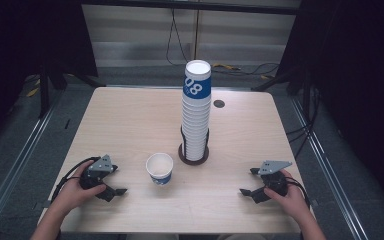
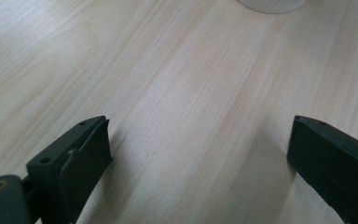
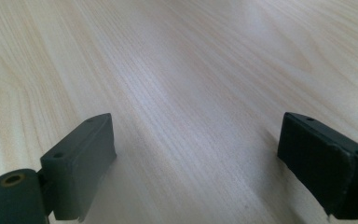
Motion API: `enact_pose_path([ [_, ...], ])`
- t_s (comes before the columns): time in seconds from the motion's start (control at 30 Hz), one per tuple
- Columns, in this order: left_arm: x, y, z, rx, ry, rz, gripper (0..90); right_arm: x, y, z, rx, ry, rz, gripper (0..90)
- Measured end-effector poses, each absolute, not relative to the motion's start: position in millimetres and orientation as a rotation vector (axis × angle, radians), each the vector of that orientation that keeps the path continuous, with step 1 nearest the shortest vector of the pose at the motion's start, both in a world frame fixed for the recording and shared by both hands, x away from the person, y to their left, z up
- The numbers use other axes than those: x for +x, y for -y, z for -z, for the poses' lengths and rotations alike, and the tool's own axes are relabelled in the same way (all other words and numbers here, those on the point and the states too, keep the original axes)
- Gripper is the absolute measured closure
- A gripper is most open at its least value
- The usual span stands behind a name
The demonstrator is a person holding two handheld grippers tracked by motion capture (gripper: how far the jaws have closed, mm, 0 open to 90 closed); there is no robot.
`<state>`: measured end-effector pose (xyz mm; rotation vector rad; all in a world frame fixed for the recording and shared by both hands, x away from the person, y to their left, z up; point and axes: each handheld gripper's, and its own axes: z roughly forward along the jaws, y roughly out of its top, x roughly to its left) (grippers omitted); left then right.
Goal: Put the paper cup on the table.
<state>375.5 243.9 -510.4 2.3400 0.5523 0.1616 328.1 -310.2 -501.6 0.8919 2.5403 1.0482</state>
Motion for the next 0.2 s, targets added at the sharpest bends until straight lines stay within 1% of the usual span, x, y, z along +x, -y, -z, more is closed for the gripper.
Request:
enact_pose_path([
  [0.2,376.6,-243.4,512.8,2.327,-0.546,-0.154,1.3,328.1,310.2,501.6,0.891,-2.54,-1.048,10.1],
])
